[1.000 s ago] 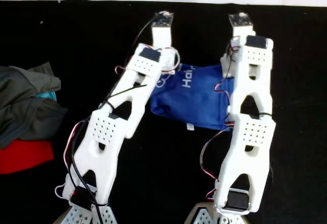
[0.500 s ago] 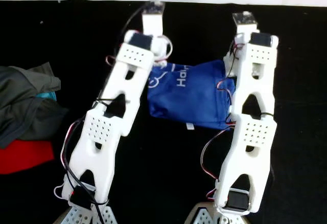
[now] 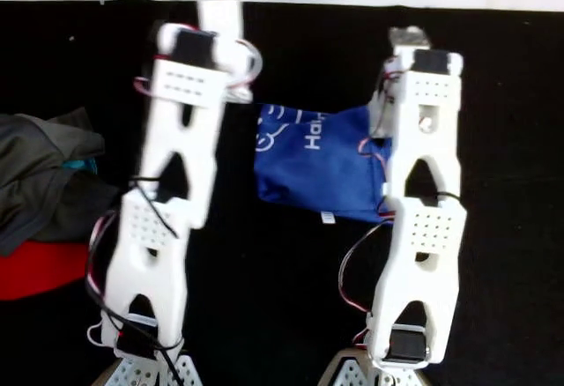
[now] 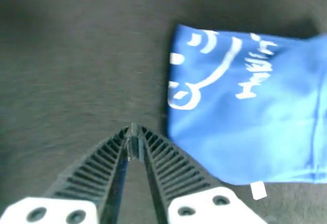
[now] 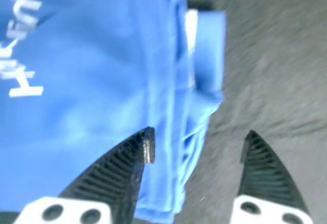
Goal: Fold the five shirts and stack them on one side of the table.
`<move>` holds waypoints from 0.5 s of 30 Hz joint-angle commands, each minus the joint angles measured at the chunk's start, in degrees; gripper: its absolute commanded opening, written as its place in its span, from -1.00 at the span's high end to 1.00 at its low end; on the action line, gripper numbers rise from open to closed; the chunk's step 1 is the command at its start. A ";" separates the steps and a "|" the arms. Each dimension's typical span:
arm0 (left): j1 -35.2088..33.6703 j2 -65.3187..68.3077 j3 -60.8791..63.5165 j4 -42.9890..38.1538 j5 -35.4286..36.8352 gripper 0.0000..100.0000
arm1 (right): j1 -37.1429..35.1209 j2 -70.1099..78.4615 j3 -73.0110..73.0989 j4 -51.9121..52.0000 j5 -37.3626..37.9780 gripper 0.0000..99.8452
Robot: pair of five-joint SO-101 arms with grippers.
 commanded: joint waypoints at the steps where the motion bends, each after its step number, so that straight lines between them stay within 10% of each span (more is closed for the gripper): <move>1: -3.56 -11.12 9.54 0.70 0.53 0.98 | -3.21 -8.84 8.66 0.66 -0.97 0.42; 15: -9.89 -40.75 68.09 -18.02 0.35 0.98 | -3.56 -1.45 16.92 -13.14 -2.11 0.31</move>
